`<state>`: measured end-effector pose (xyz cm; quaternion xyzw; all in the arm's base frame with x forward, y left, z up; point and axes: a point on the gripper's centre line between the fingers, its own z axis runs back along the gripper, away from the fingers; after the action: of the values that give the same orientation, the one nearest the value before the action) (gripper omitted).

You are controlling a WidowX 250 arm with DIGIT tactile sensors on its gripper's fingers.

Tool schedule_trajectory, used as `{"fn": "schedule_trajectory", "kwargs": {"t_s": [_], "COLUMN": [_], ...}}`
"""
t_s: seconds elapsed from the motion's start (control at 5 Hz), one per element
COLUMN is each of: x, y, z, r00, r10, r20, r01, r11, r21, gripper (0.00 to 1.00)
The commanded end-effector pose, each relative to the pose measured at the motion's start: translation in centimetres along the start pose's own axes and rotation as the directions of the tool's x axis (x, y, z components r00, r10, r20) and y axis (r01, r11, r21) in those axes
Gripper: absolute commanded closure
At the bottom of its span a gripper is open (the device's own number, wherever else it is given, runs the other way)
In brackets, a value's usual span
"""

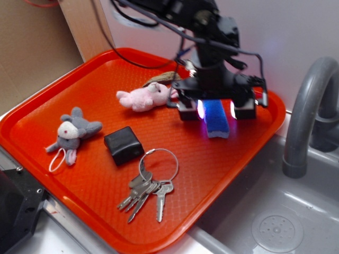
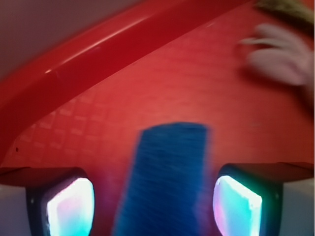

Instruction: Grab the blue sponge.

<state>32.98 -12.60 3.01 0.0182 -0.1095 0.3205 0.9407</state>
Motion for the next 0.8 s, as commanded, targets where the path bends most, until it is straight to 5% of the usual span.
{"fn": "schedule_trajectory", "kwargs": {"t_s": [0.0,0.4,0.6], "x": [-0.2,0.6,1.8], "y": [1.9,8.1,12.2], "z": [4.8,14.0,19.1], "r00": [0.969,0.862,0.851], "r10": [-0.227,-0.490,-0.517], "r20": [-0.093,-0.129,-0.091], "r01": [0.224,0.497,0.522], "r11": [0.974,0.868,0.852], "r21": [-0.037,0.020,0.040], "gripper": [1.00,1.00,1.00]}}
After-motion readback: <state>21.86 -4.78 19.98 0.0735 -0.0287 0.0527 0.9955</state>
